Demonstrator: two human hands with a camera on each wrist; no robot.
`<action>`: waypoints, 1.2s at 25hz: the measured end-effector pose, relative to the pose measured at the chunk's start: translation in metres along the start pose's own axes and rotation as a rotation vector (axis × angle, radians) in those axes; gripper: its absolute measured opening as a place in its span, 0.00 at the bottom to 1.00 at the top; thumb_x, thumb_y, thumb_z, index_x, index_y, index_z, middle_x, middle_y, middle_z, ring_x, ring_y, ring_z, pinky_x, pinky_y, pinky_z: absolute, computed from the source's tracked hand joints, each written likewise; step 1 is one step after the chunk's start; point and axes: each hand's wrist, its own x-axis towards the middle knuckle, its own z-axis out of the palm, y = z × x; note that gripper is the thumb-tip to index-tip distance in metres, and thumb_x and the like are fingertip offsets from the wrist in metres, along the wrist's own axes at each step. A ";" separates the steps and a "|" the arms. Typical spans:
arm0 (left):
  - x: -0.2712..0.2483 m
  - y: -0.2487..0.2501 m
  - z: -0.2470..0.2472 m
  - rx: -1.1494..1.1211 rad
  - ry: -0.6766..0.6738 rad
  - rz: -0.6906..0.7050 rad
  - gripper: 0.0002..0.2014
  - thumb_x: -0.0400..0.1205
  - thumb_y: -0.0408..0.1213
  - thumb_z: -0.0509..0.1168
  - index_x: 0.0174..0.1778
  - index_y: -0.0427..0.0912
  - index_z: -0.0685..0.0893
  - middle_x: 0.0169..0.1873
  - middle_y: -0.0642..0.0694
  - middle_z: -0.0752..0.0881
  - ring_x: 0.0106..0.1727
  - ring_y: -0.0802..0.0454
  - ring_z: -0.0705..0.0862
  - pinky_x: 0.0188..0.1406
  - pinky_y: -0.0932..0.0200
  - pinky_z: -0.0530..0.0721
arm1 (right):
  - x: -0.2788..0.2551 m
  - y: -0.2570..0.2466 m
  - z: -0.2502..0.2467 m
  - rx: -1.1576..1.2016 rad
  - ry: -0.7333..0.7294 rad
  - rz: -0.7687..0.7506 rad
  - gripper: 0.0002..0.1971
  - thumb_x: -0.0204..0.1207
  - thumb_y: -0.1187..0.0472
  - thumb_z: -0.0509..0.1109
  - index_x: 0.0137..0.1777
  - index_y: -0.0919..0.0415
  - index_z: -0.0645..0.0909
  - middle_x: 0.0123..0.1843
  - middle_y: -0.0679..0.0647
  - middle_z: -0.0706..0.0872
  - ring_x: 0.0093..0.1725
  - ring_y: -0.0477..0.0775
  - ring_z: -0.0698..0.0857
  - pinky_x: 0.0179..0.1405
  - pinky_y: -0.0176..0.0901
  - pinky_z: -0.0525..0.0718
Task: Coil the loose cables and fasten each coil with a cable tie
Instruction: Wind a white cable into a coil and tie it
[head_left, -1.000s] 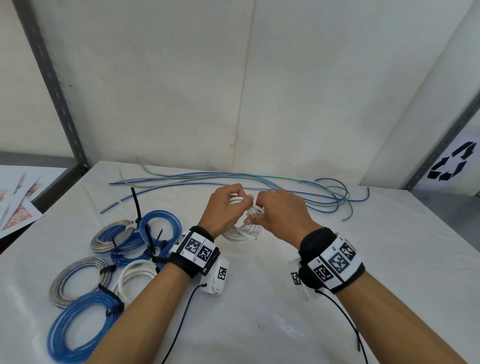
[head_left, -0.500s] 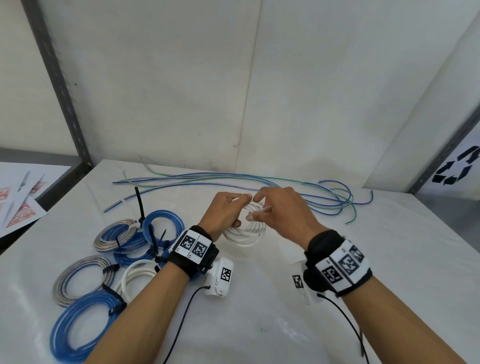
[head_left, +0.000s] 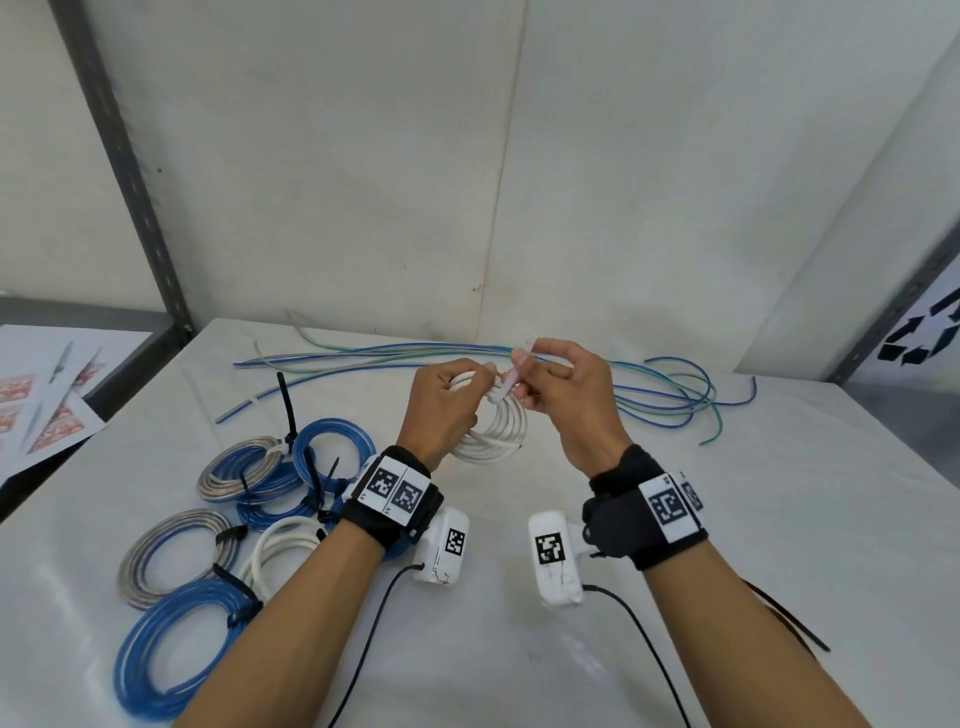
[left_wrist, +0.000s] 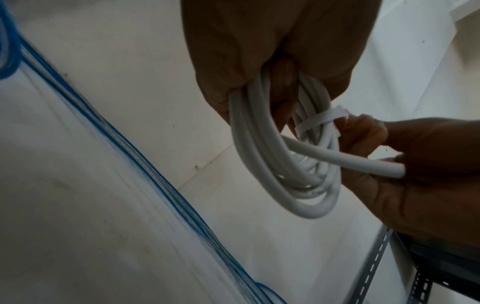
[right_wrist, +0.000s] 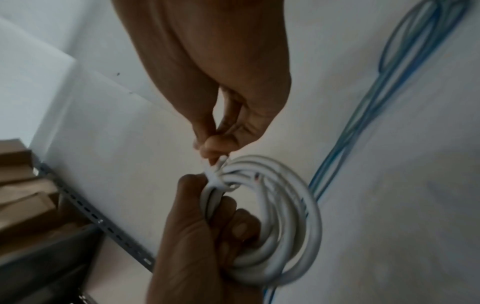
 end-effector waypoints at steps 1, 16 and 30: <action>0.001 0.000 -0.002 -0.008 0.020 -0.006 0.12 0.85 0.35 0.69 0.37 0.35 0.91 0.26 0.48 0.83 0.24 0.56 0.75 0.24 0.59 0.76 | 0.000 0.001 0.003 0.053 0.012 0.031 0.14 0.82 0.61 0.75 0.60 0.72 0.84 0.39 0.64 0.88 0.29 0.49 0.80 0.33 0.41 0.81; 0.006 0.001 -0.011 -0.089 0.125 0.047 0.12 0.85 0.32 0.69 0.34 0.44 0.85 0.28 0.59 0.85 0.26 0.57 0.76 0.21 0.61 0.76 | -0.004 -0.015 0.011 -0.092 -0.270 0.233 0.09 0.84 0.64 0.71 0.43 0.67 0.86 0.23 0.42 0.81 0.29 0.45 0.70 0.35 0.38 0.73; 0.003 -0.001 -0.007 -0.114 0.101 0.065 0.09 0.85 0.32 0.70 0.38 0.36 0.86 0.30 0.46 0.83 0.27 0.54 0.76 0.22 0.60 0.76 | 0.001 -0.015 0.008 -0.054 -0.290 0.242 0.27 0.83 0.67 0.70 0.19 0.56 0.85 0.26 0.49 0.85 0.31 0.50 0.72 0.39 0.42 0.80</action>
